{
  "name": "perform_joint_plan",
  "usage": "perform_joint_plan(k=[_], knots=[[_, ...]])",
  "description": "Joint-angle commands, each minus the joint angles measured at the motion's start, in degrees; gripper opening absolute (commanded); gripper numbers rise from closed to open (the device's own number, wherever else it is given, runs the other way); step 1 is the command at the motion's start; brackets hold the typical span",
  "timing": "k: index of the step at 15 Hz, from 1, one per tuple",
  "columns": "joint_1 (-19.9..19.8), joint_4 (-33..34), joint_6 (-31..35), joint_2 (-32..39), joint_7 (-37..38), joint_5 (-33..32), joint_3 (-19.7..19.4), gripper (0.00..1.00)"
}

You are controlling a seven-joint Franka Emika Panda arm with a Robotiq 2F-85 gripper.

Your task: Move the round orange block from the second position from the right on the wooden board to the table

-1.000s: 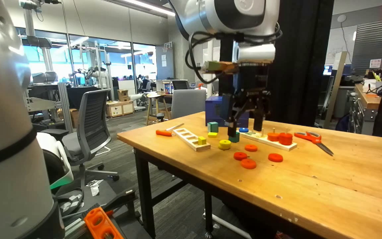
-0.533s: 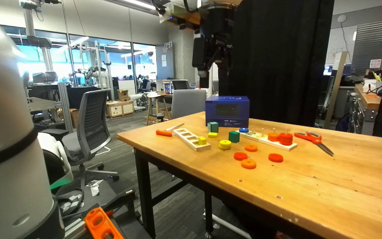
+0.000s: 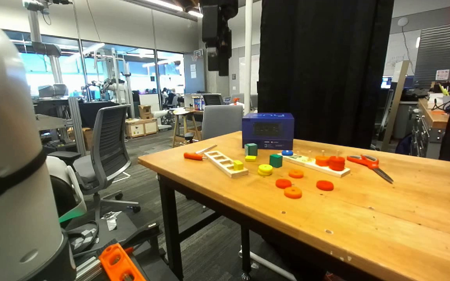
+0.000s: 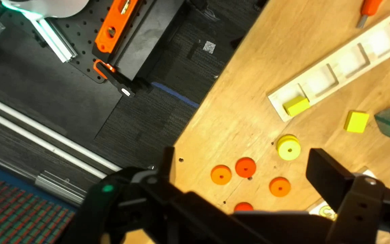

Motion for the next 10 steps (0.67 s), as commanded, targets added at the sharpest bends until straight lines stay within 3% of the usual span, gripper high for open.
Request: perform_joint_plan(k=[1,7,10], knots=[[1.56,2.29,-4.07,-1.67,-8.25,0.18,2.23,1.0],[4.97,1.05,-6.99,-6.27,-21.52,0.17,5.52,1.0],[5.95,-1.6,-7.6,-10.22,-30.34,-0.68,5.3,1.0]])
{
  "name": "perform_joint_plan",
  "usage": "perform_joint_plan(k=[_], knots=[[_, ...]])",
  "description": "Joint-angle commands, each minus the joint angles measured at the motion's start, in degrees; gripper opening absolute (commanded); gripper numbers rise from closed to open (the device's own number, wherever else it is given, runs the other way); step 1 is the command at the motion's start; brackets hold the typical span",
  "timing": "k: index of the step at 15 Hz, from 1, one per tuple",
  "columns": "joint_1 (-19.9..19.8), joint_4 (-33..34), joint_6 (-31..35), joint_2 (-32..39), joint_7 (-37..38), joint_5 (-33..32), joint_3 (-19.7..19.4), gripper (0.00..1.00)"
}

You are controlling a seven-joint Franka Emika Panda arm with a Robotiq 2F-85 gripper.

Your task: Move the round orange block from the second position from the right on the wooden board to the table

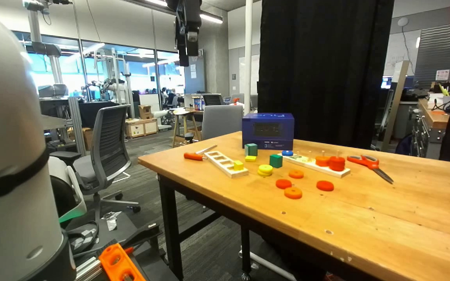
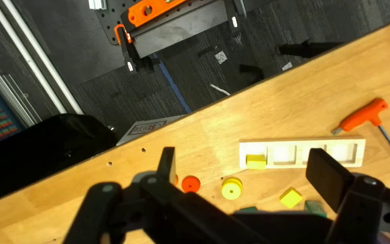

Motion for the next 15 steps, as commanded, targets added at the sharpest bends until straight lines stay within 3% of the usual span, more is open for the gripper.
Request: perform_joint_plan(k=[1,7,9,10,15], knots=[[0.9,-3.54,-1.11,-6.48,-11.39,-1.19,-0.55,1.0],[0.84,-10.65,1.14,-17.14,-30.46,-4.53,-7.72,1.0],[-0.64,-10.69,0.45,-18.99,-30.27,-1.71,-10.4,1.0],[-0.8,-9.31,-0.39,-15.24,-29.15,-2.79,-7.9,1.0],[-1.25,-10.37,-0.4,-18.08,-30.05,-2.05,-9.86,1.0]])
